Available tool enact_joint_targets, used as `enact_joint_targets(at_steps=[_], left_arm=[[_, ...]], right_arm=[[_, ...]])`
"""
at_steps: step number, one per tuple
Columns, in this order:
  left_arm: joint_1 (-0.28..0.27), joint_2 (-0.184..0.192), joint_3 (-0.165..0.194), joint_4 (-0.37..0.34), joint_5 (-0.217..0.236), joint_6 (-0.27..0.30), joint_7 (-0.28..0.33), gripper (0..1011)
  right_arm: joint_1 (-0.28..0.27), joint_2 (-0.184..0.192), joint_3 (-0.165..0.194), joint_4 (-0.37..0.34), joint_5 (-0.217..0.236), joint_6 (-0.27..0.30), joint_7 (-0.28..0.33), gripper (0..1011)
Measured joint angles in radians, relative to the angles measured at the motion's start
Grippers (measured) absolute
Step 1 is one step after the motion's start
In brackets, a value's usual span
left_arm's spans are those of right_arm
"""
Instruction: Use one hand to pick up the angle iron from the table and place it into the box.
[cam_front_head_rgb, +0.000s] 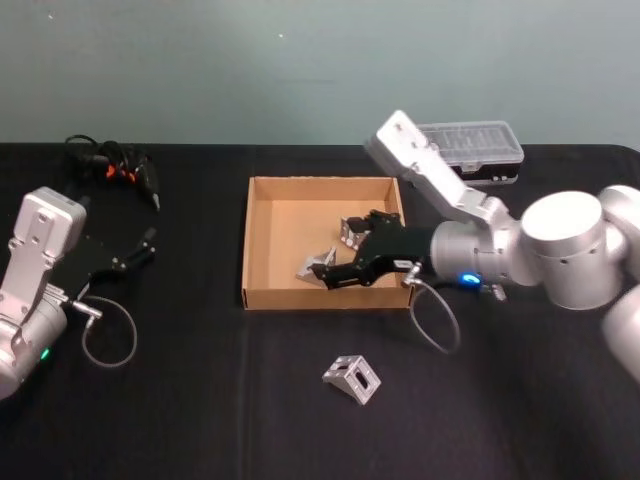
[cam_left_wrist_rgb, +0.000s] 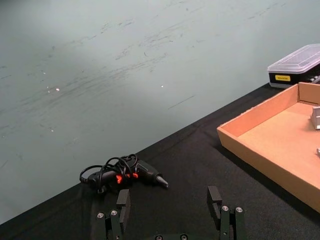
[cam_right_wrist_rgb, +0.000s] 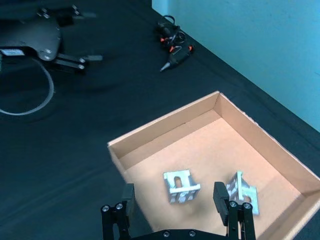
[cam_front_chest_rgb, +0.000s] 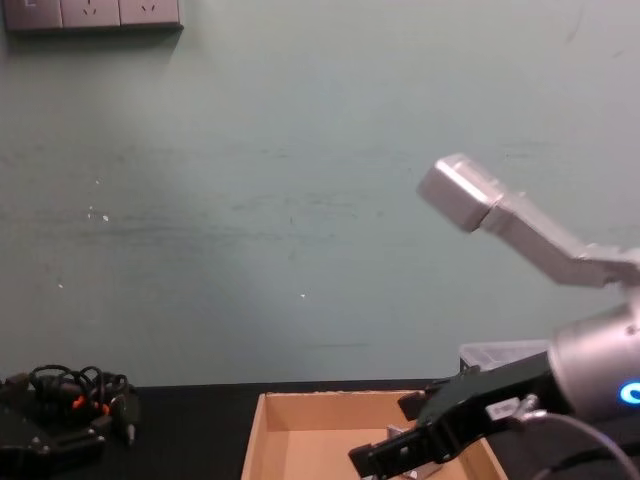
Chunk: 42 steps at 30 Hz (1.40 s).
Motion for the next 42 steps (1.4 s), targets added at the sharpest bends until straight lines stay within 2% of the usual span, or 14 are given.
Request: enact_joint_targets(at_steps=[3,9,12,13,19,22,23,28,29,33,42], left_arm=[[0.0,0.0,0.0,0.0,0.0,0.0,0.0,1011],[0.0,0.0,0.0,0.0,0.0,0.0,0.0,1011],[0.0,0.0,0.0,0.0,0.0,0.0,0.0,1011],[0.0,0.0,0.0,0.0,0.0,0.0,0.0,1011],[0.0,0.0,0.0,0.0,0.0,0.0,0.0,1011],[0.0,0.0,0.0,0.0,0.0,0.0,0.0,1011],[0.0,0.0,0.0,0.0,0.0,0.0,0.0,1011],[0.0,0.0,0.0,0.0,0.0,0.0,0.0,1011],[0.0,0.0,0.0,0.0,0.0,0.0,0.0,1011],[0.0,0.0,0.0,0.0,0.0,0.0,0.0,1011],[0.0,0.0,0.0,0.0,0.0,0.0,0.0,1011]], right_arm=[[-0.027,0.029,0.016,-0.061,0.021,0.03,0.005,1000],[-0.119,0.12,0.068,-0.269,0.101,0.181,0.001,1000],[-0.149,0.147,0.085,-0.326,0.129,0.23,-0.004,1000],[-0.166,0.165,0.093,-0.36,0.146,0.267,-0.005,1000],[-0.206,0.226,0.1,-0.462,0.177,0.38,-0.012,1000],[-0.215,0.254,0.086,-0.503,0.181,0.428,-0.013,1000],[-0.214,0.265,0.071,-0.515,0.181,0.442,-0.013,1000],[-0.184,0.274,0.01,-0.508,0.159,0.458,-0.005,1000],[-0.171,0.271,-0.011,-0.495,0.15,0.461,-0.003,1000],[-0.144,0.258,-0.052,-0.461,0.131,0.465,0.001,1000],[-0.118,0.204,-0.079,-0.376,0.109,0.465,-0.012,1000]])
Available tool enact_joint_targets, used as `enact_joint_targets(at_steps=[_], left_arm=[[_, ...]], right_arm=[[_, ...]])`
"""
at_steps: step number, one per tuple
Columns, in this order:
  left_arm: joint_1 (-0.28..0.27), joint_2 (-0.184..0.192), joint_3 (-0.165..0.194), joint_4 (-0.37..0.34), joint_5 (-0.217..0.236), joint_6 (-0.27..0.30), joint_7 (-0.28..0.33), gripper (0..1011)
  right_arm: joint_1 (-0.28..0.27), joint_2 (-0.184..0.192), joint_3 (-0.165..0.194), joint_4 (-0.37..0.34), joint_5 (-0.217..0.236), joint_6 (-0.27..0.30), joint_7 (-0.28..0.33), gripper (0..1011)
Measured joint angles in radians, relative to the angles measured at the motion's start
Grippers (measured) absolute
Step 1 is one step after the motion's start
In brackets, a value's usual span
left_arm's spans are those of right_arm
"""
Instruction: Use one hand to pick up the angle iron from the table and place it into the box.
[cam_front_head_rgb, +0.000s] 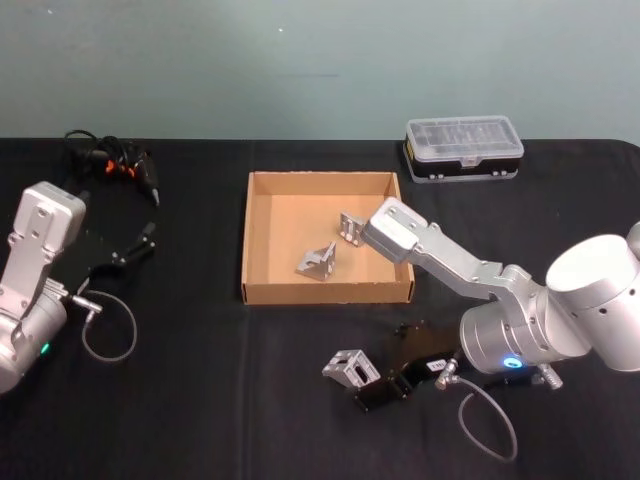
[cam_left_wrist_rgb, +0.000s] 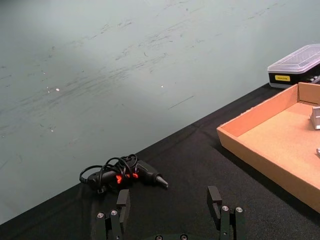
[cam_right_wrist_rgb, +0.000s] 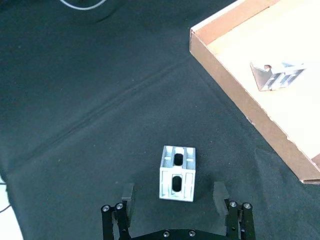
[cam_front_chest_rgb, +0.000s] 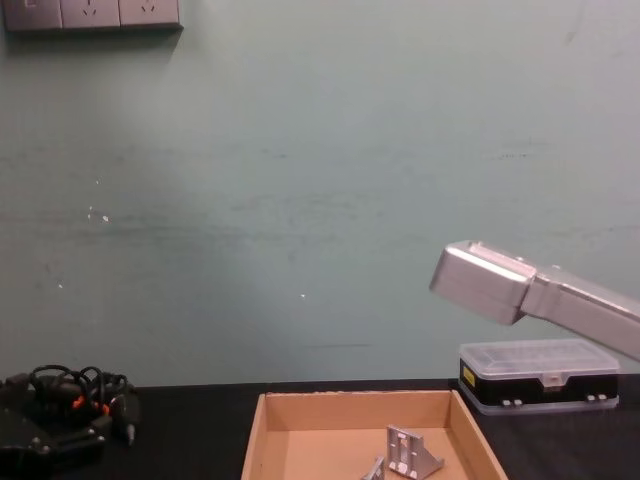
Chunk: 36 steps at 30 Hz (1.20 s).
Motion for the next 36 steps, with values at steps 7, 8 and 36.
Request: enact_joint_targets(at_steps=[7,8,36], left_arm=[[0.0,0.0,0.0,0.0,0.0,0.0,0.0,1011],[0.0,0.0,0.0,0.0,0.0,0.0,0.0,1011],[0.0,0.0,0.0,0.0,0.0,0.0,0.0,1011]], right_arm=[[0.008,-0.028,-0.007,0.032,-0.012,-0.002,-0.003,1000],[0.008,-0.028,-0.007,0.032,-0.012,-0.002,-0.003,1000],[0.058,-0.109,-0.032,0.129,-0.064,-0.016,0.012,1000]])
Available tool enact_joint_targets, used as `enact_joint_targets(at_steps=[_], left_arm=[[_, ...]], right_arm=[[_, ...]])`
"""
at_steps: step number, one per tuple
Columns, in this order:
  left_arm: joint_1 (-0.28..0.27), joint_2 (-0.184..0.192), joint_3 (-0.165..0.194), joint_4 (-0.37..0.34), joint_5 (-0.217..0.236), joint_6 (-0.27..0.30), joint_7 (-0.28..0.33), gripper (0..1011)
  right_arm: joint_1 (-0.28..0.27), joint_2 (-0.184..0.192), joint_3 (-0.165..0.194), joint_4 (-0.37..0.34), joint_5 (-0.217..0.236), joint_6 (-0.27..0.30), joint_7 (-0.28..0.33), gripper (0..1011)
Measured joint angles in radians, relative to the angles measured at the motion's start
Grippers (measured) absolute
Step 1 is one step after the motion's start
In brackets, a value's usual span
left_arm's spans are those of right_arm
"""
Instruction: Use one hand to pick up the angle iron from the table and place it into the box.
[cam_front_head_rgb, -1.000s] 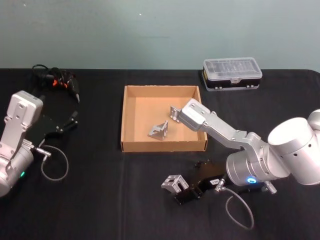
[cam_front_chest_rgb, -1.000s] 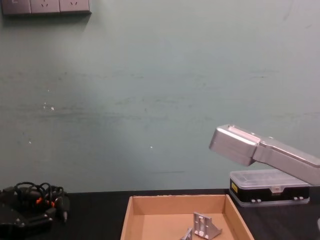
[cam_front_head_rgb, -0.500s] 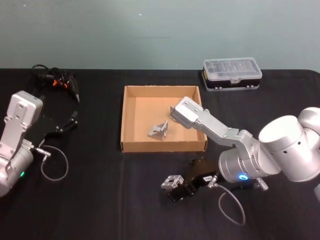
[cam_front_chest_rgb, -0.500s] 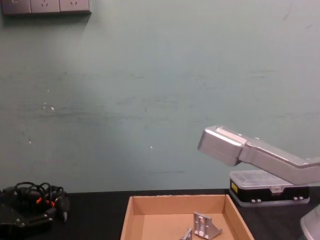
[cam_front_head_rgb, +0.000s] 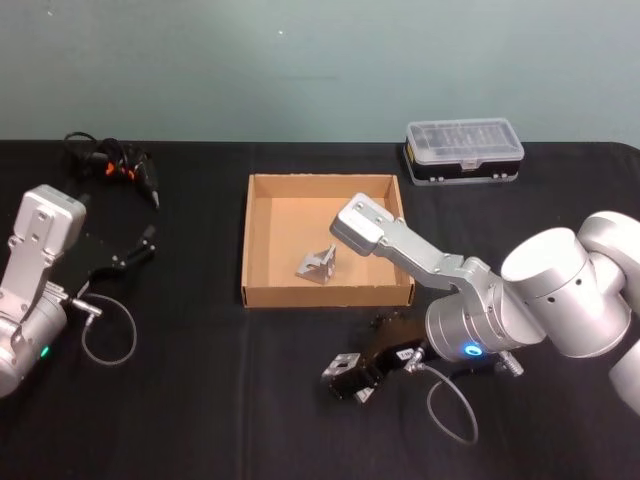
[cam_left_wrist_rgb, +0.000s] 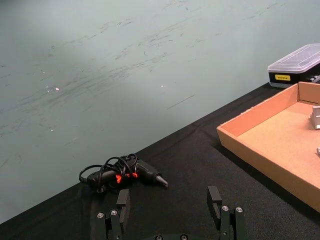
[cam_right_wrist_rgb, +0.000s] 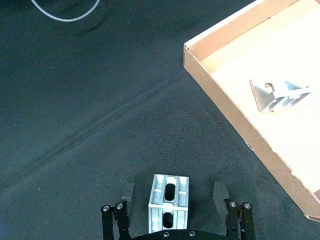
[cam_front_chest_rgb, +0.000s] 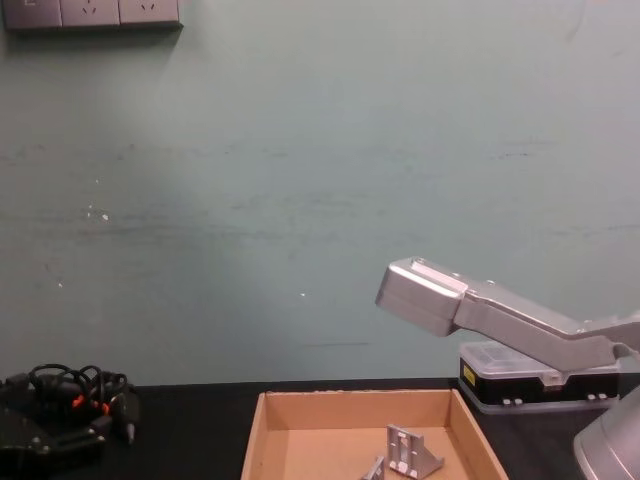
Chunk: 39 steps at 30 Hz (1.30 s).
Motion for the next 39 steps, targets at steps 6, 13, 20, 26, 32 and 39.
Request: enact_joint_targets(at_steps=[6,13,20,26,32,39], left_arm=[[0.0,0.0,0.0,0.0,0.0,0.0,0.0,1012],[0.0,0.0,0.0,0.0,0.0,0.0,0.0,1011],[0.0,0.0,0.0,0.0,0.0,0.0,0.0,1011],[0.0,0.0,0.0,0.0,0.0,0.0,0.0,1011],[0.0,0.0,0.0,0.0,0.0,0.0,0.0,1011],[0.0,0.0,0.0,0.0,0.0,0.0,0.0,1011]], right_arm=[[0.005,-0.014,-0.002,0.019,-0.008,0.0,0.003,1000],[0.01,-0.026,-0.008,0.037,-0.015,0.0,0.012,1000],[0.01,-0.026,-0.008,0.037,-0.015,0.001,0.013,1000],[0.01,-0.025,-0.008,0.035,-0.015,0.001,0.012,1000],[0.009,-0.024,-0.007,0.034,-0.015,0.001,0.012,1000],[0.009,-0.024,-0.006,0.033,-0.014,0.001,0.012,907]])
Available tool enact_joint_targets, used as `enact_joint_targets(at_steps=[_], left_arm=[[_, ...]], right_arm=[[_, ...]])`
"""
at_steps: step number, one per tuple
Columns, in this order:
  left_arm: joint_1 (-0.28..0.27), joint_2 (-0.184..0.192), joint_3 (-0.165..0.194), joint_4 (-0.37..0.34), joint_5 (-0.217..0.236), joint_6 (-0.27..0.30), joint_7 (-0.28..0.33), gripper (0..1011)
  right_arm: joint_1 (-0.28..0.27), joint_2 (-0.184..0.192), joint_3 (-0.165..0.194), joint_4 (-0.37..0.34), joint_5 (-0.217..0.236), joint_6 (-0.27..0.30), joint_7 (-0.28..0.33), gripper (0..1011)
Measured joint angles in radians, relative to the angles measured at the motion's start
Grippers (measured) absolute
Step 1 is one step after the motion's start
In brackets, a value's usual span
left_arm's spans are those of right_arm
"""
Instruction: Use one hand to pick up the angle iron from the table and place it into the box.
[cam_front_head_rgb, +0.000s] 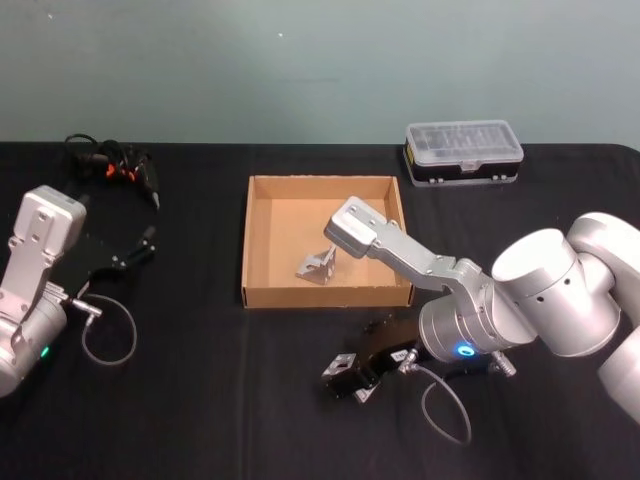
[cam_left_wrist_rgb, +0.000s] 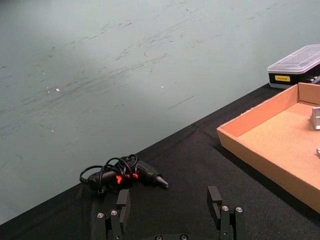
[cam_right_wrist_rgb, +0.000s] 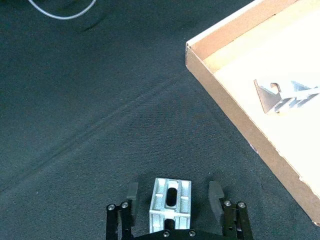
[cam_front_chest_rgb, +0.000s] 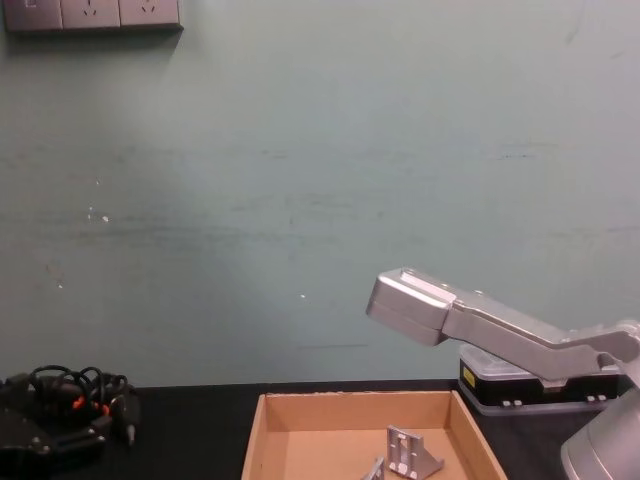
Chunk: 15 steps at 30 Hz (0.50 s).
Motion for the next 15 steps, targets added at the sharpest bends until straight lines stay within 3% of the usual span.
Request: enact_joint_targets(at_steps=[15], left_arm=[[0.0,0.0,0.0,0.0,0.0,0.0,0.0,1011]], right_arm=[[0.0,0.001,0.0,-0.001,0.001,0.0,-0.001,466]])
